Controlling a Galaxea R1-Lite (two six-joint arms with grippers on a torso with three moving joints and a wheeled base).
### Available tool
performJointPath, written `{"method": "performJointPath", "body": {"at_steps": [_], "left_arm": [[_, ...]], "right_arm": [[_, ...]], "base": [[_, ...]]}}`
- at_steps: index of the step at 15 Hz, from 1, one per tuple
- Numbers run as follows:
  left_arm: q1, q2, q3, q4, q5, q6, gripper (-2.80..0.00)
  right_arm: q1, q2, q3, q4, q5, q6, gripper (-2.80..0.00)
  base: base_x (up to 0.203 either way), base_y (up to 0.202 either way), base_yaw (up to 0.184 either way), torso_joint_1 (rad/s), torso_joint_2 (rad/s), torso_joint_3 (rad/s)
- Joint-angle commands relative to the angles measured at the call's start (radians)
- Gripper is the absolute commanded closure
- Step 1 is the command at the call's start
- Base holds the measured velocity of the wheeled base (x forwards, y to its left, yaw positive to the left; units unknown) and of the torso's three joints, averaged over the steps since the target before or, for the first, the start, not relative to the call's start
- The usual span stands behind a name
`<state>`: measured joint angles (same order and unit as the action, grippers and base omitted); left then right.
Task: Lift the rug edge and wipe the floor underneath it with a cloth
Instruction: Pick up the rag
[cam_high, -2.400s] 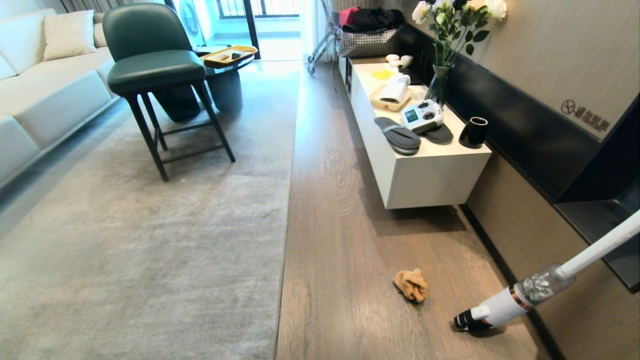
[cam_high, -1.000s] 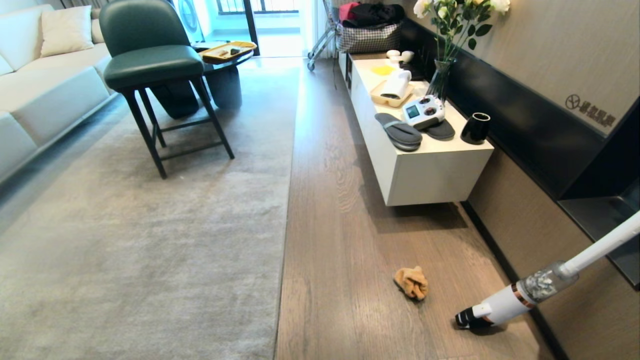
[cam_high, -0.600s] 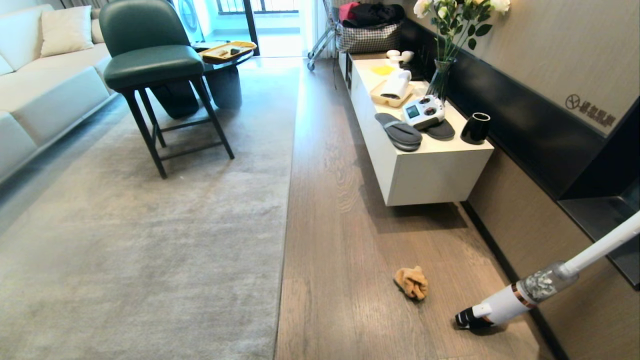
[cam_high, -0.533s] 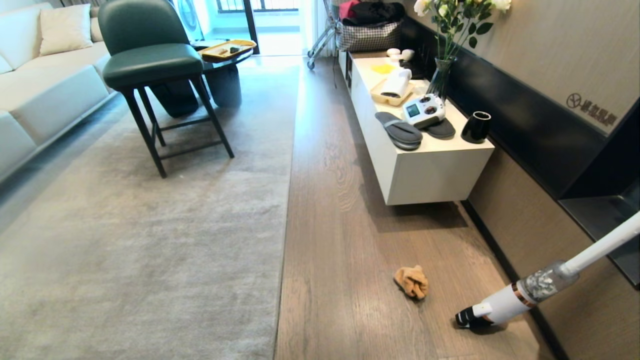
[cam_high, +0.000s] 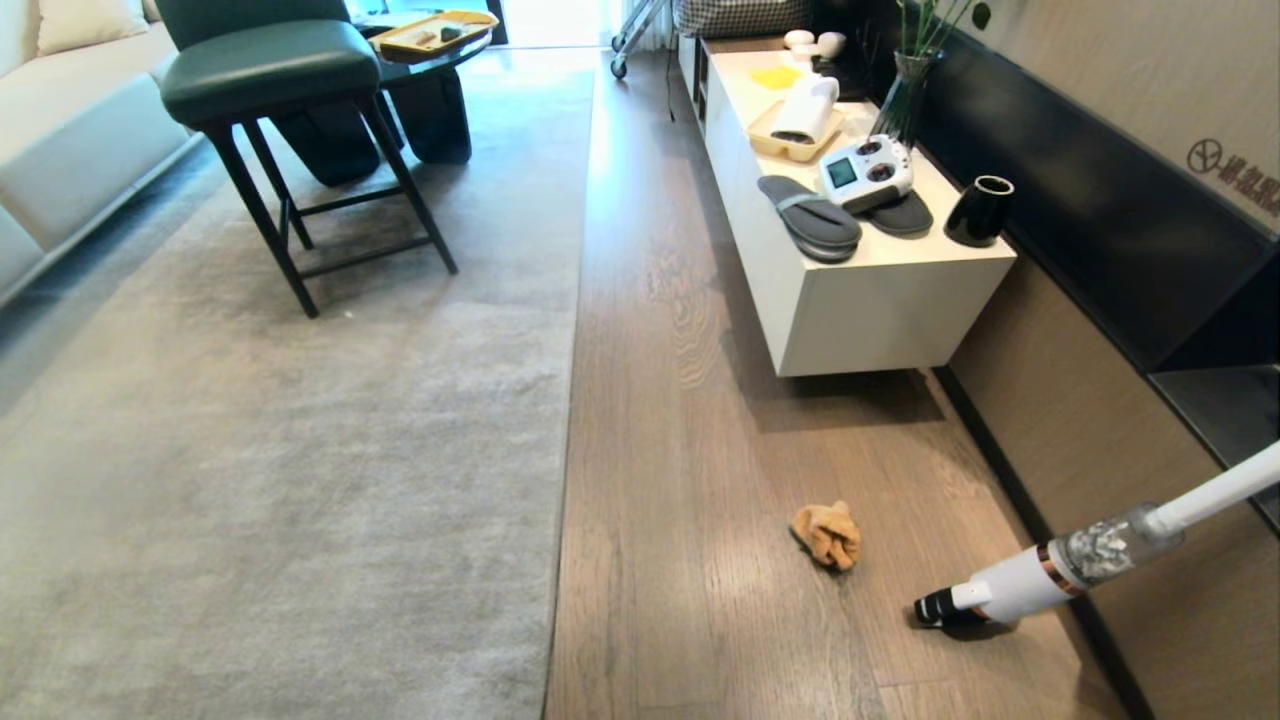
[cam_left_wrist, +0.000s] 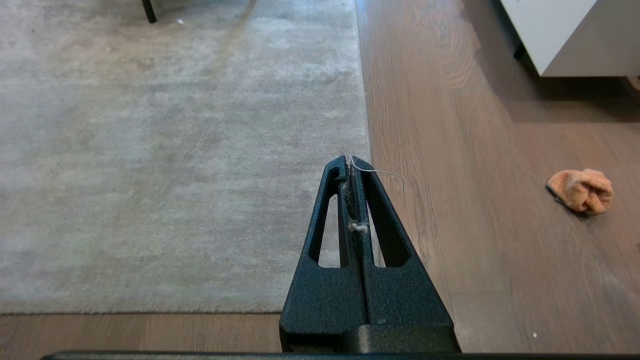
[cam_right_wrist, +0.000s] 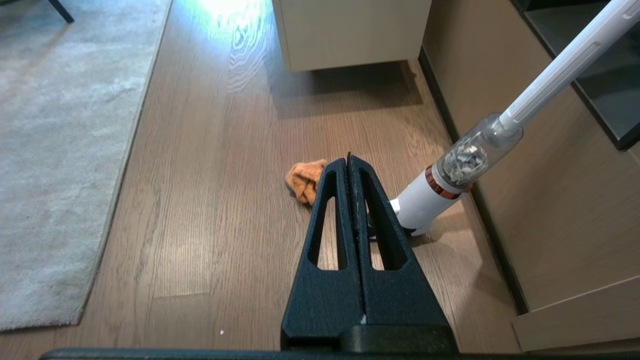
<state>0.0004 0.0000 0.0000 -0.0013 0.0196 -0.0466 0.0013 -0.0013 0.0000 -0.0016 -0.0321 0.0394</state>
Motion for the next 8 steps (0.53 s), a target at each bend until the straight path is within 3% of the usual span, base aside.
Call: {"method": "performJointPath", "body": {"at_steps": [1, 8], "left_arm": [[0.001, 0.0, 0.0, 0.0, 0.0, -0.001, 0.0], [0.0, 0.0, 0.0, 0.0, 0.0, -0.001, 0.0]], "right_arm": [[0.0, 0.001, 0.0, 0.0, 0.0, 0.001, 0.0], [0.0, 0.001, 0.0, 0.0, 0.0, 0.001, 0.0]], "base": [[0.0, 0.0, 0.0, 0.003, 0.01, -0.197], [0.0, 0.0, 0.0, 0.005, 0.0, -0.196]]}}
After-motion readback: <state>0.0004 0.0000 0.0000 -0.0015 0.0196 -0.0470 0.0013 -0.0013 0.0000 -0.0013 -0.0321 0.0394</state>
